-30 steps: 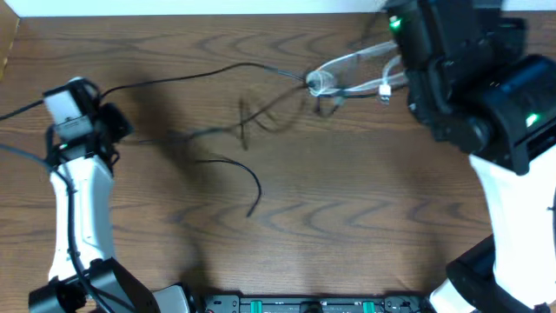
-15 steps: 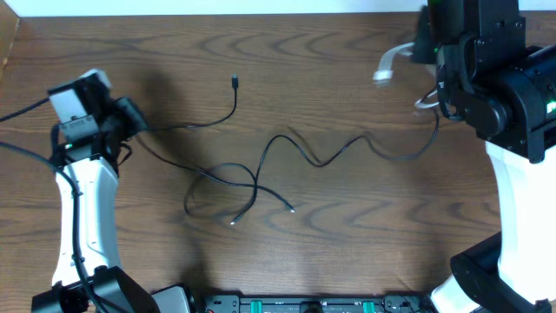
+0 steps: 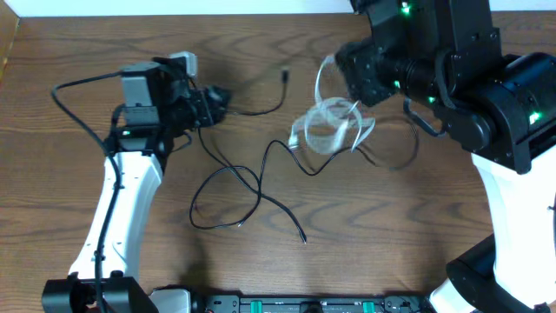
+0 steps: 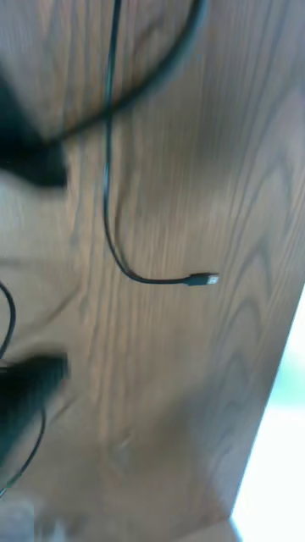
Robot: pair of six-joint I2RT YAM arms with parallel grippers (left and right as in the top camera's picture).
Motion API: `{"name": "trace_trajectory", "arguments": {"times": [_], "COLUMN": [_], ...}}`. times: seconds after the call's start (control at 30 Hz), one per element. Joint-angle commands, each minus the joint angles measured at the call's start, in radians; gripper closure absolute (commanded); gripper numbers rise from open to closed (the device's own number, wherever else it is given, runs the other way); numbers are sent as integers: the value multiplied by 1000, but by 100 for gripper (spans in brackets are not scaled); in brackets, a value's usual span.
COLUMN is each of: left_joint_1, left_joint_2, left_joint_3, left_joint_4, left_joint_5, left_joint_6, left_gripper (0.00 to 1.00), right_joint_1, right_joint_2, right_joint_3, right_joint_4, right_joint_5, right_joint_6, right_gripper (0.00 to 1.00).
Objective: Untangle cables
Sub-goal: 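Lower the open right gripper over the white cable coil at center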
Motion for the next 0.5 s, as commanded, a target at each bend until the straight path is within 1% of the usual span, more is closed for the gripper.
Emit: {"name": "trace_trajectory", "arguments": {"times": [0.0,0.07,0.13,0.2,0.23,0.33,0.37,0.4,0.47], "left_joint_1": [-13,-14,-14,-14,-14,-14,-14,-14,-14], "left_joint_2": [-13,-13,-13,-13,-13,-13,-13,-13,-14], "left_joint_3": [14,14,14,14,14,14,14,14,14], "left_joint_4": [2,1,-1,-8,-16,-42,-45,-44,-40], "left_joint_5": [23,23,22,-6,-43,-241,-361,-439,-617], "left_joint_6": [7,7,7,19,43,76,77,79,79], "left_gripper": [13,13,13,13,13,13,12,10,7], "right_joint_1": [5,10,12,11,11,11,11,11,11], "right_joint_2": [-3,-3,-3,-3,-2,1,2,3,3], "right_joint_3": [6,6,6,6,5,-27,-47,-62,-120], "right_joint_4": [-45,-73,-100,-133,-152,-167,-167,-167,-167], "right_joint_5": [-16,-47,-28,6,24,34,35,45,113], "right_joint_6": [-68,-95,-94,-63,-42,35,76,103,224], "right_gripper": [1,1,1,1,1,1,1,1,1]}}
